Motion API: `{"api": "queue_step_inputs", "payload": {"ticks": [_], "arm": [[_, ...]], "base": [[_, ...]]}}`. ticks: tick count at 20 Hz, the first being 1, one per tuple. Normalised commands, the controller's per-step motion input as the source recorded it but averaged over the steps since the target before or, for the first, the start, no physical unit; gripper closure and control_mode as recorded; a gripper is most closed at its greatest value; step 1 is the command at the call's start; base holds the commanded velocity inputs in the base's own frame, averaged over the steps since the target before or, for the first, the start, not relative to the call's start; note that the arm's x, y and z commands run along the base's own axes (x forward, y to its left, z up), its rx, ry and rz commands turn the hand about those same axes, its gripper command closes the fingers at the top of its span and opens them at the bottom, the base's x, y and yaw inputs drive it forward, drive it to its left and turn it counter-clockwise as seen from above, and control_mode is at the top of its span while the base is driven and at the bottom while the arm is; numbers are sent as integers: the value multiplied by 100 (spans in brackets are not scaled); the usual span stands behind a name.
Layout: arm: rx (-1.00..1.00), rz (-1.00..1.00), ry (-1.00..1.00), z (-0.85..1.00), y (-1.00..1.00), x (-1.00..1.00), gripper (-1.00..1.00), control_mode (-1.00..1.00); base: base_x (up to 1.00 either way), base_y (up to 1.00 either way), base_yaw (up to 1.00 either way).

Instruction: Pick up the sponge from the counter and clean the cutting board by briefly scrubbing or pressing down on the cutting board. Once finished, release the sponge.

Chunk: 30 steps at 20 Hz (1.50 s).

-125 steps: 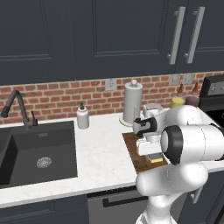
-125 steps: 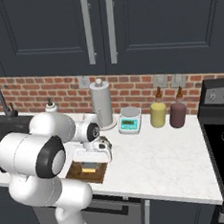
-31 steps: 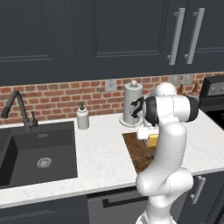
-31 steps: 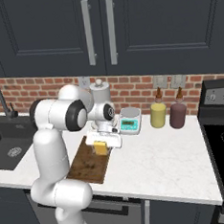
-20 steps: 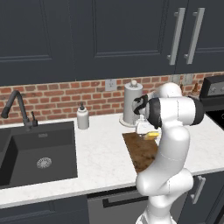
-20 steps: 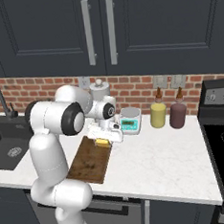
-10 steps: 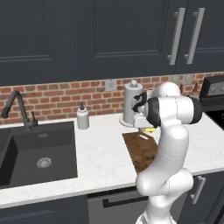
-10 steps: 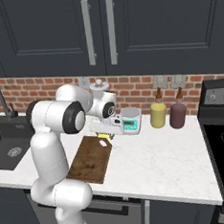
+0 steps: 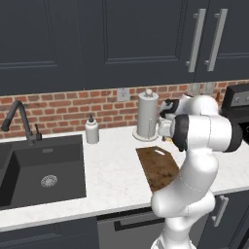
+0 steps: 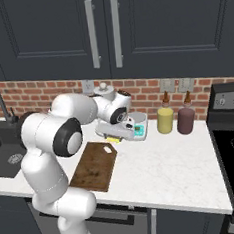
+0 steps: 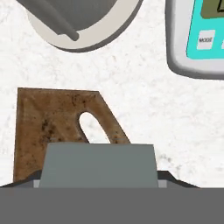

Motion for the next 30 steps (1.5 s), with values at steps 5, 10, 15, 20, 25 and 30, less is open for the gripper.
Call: {"api": "queue_step_inputs", "payload": {"ticks": [5,10,15,20,25,30], "arm": [[9,0,-14,5,-44,-43,100,-100],[1,0,-1,0,-49,-10,100,-100],[0,0,3,0,-76,3,100,-100],[4,0,0,0,-72,4,100,-100],[3,0,0,-3,-40,-1,100,-100],[1,0,0,-28,-3,-2,100,-100]], "base": [[0,0,0],[0,0,0],[0,0,0],[0,0,0],[0,0,0],[0,0,0]]}}
